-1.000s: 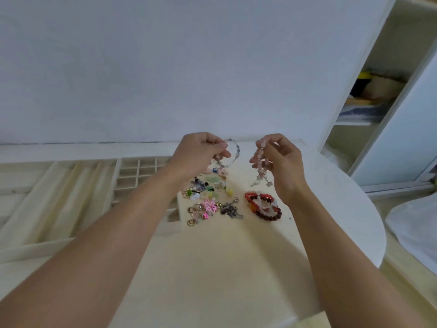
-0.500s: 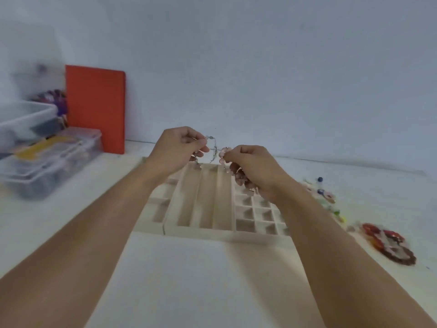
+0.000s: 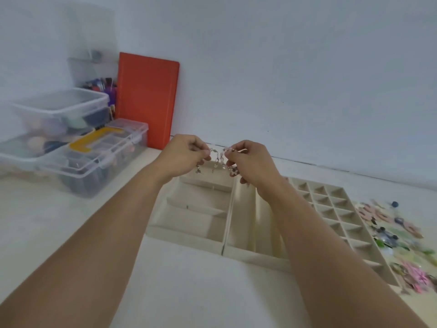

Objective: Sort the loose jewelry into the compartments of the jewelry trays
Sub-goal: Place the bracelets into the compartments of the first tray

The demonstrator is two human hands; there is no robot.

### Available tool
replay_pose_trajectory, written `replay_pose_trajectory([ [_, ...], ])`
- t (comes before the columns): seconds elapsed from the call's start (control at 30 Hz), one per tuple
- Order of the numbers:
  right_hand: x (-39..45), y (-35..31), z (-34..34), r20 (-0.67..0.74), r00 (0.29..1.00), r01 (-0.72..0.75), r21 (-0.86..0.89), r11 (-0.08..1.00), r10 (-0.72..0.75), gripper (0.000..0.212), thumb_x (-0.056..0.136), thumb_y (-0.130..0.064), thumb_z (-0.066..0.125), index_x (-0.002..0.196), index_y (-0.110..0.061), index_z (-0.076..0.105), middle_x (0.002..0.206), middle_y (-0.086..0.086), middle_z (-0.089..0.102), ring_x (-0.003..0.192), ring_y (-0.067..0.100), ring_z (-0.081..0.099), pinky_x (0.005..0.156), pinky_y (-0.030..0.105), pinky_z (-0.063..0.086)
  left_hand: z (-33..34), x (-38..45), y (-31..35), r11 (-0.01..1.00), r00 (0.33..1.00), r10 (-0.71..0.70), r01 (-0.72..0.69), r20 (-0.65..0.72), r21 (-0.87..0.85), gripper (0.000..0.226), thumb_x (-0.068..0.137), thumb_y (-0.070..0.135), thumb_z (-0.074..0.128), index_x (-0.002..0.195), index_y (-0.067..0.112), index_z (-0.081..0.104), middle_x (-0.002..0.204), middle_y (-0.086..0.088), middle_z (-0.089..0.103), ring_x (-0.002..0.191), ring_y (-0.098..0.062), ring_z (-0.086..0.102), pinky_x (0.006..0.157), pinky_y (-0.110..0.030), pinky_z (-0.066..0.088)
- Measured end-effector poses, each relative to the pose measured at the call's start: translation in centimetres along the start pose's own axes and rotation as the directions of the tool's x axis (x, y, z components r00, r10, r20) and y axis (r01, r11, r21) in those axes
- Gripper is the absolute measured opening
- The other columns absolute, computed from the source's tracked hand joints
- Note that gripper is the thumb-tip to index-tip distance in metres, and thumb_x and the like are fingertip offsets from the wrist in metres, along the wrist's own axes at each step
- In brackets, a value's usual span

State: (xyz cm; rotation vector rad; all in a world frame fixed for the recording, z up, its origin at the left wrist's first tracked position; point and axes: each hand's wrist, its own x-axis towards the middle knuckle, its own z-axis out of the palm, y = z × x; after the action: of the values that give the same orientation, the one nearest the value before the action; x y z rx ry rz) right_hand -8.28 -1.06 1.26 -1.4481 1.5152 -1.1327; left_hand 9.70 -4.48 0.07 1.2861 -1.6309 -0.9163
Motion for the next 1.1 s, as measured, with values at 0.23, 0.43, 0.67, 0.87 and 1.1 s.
replay_pose_trajectory([
  [0.23,0.1,0.9,0.3,-0.021,0.999,-0.034,-0.024,0.999,0.033,0.013,0.094,-0.026,0.066,0.101,-0.015,0.067,0.077,-0.003,0.073,0.056,0.012,0.062,0.044,0.022,0.042,0.2,1.0,-1.1,0.995,1.000,-0.001,0.003,-0.023,0.096,0.004,0.090,0.013,0.072,0.088,0.015,0.072,0.084,-0.001,0.078,0.070,-0.007,0.064,0.062,-0.016,0.046],
  [0.43,-0.1,1.1,0.5,-0.028,0.999,-0.026,-0.023,0.999,0.025,0.010,0.094,-0.025,0.066,0.098,-0.016,0.066,0.078,-0.004,0.072,0.054,0.010,0.061,0.044,0.021,0.044,0.3,0.9,-1.9,0.941,0.995,0.012,0.023,-0.102,0.338,0.007,0.088,0.022,0.074,0.082,0.026,0.072,0.077,0.012,0.067,0.086,-0.014,0.065,0.073,-0.024,0.047],
  [0.67,0.0,1.3,0.6,-0.026,1.000,0.001,-0.028,1.000,-0.001,0.005,0.094,-0.024,0.066,0.092,-0.019,0.065,0.071,-0.008,0.072,0.051,0.007,0.061,0.043,0.020,0.043,0.4,1.1,-2.9,0.822,0.990,0.028,0.058,-0.141,0.567,0.009,0.092,0.024,0.068,0.086,0.028,0.074,0.095,0.008,0.072,0.108,-0.022,0.062,0.094,-0.034,0.041],
  [0.87,-0.1,1.2,0.5,-0.017,1.000,0.008,-0.013,1.000,-0.009,0.007,0.093,-0.024,0.066,0.095,-0.017,0.066,0.070,-0.008,0.072,0.053,0.008,0.062,0.042,0.019,0.043,0.6,1.5,-3.2,0.751,0.987,0.093,0.015,-0.128,0.660,0.012,0.092,0.022,0.067,0.093,0.032,0.075,0.116,0.003,0.070,0.124,-0.025,0.050,0.095,-0.035,0.030],
  [1.1,0.1,1.4,0.3,-0.012,1.000,0.012,-0.013,1.000,-0.012,0.009,0.093,-0.025,0.065,0.096,-0.017,0.066,0.066,-0.011,0.070,0.055,0.010,0.062,0.046,0.023,0.046,1.7,1.3,-3.0,0.619,0.994,0.020,-0.099,0.111,0.779,0.021,0.097,0.041,0.056,0.095,0.036,0.076,0.099,0.013,0.066,0.117,-0.018,0.050,0.093,-0.038,0.022],
])
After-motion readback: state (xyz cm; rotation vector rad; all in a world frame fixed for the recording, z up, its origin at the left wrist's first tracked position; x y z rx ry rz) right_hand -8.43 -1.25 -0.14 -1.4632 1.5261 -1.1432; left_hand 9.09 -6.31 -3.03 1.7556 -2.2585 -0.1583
